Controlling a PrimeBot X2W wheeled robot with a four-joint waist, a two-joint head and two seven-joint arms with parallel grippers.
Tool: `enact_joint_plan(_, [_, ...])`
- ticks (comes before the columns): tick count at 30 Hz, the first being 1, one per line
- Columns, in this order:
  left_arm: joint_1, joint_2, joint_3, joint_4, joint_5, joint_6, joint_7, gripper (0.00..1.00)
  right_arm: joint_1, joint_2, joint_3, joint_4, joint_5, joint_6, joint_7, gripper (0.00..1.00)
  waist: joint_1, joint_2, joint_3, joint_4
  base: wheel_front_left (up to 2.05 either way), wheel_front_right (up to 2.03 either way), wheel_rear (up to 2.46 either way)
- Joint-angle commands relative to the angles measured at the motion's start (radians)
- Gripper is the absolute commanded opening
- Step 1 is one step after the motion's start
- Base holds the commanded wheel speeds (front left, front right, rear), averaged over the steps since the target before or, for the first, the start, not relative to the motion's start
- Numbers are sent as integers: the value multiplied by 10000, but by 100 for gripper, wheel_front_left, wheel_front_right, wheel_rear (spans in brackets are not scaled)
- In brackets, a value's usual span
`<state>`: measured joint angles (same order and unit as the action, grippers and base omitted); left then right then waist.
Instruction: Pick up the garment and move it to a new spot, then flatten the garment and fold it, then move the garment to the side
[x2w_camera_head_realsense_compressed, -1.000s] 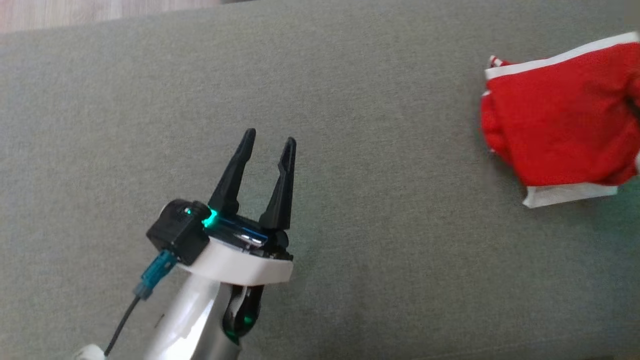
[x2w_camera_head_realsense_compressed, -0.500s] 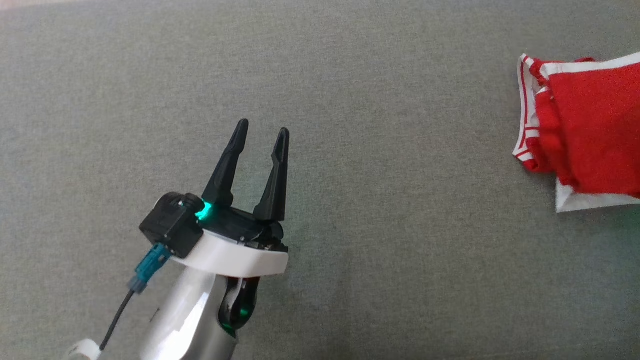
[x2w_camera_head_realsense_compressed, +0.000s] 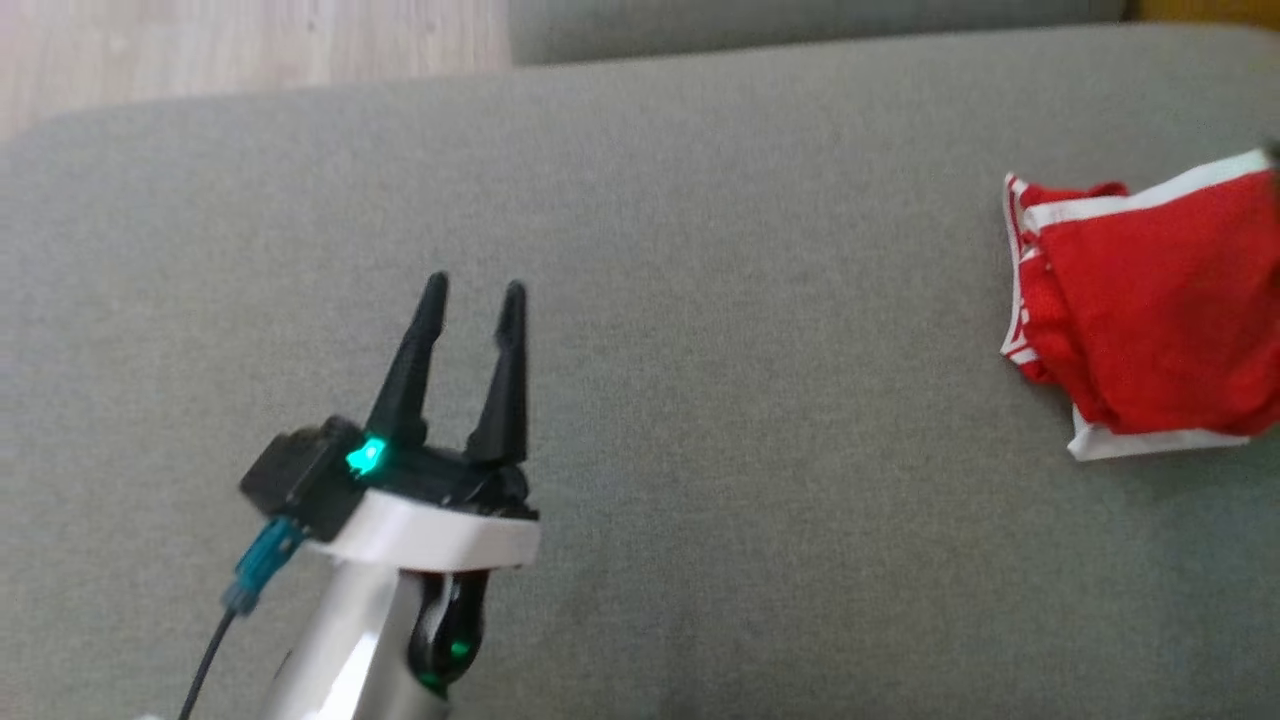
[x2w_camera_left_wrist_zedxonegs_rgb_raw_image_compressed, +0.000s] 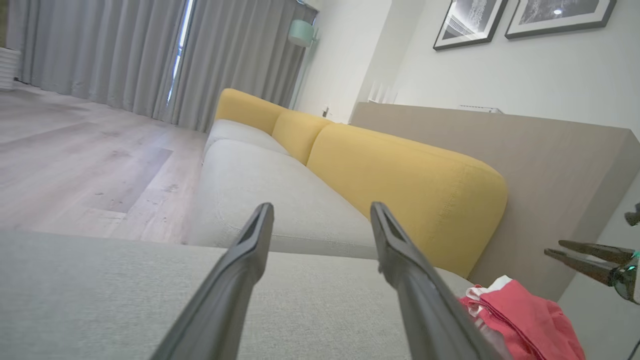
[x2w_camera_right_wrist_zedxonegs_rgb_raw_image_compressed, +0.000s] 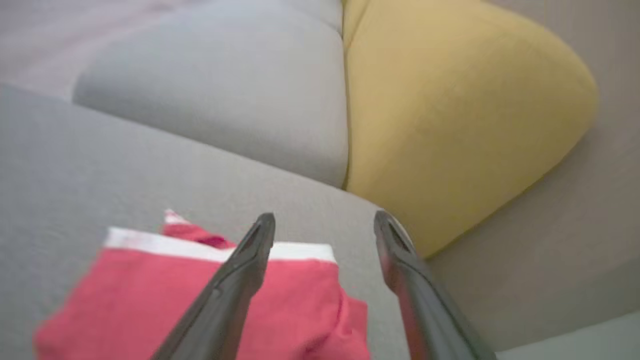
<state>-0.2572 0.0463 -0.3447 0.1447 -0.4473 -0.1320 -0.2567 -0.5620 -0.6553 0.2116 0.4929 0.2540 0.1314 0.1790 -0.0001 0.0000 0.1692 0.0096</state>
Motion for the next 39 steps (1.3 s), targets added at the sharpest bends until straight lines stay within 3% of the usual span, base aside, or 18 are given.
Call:
enact_joint_plan(1, [-56, 39, 461, -305, 77, 33, -51, 100, 70, 14, -35, -546, 18, -7, -270, 100, 1, 0, -357, 69, 0, 0, 0])
enact_joint_plan(7, [517, 39, 1057, -308, 207, 172, -51, 100, 690, 1850, -688, -1962, -34, -7, -1596, 100, 1, 0, -999, 218, 0, 0, 0])
enact_joint_plan(15, [1286, 39, 1784, -198, -117, 352, -51, 100, 2425, 4941, -1597, -2747, -41, -7, -2945, 100, 1, 0, -1669, 515, 0, 0, 0])
enact_joint_plan(18, [1563, 39, 2044, -214, -79, 475, -51, 100, 3114, 5693, -1530, -2820, -30, -7, -3295, 100, 1, 0, -1804, 565, 0, 0, 0])
enact_joint_plan(28, [2035, 39, 2135, -57, -7, 569, -51, 100, 4547, 6046, -1087, -2209, 939, -7, -4200, 100, 1, 0, -1864, 752, 5, -4, 0])
enact_joint_plan(39, [2162, 39, 2272, -362, 145, 456, -51, 100, 4551, 6049, -946, -1860, 1167, -7, -4402, 100, 1, 0, -1886, 767, 4, -4, 0])
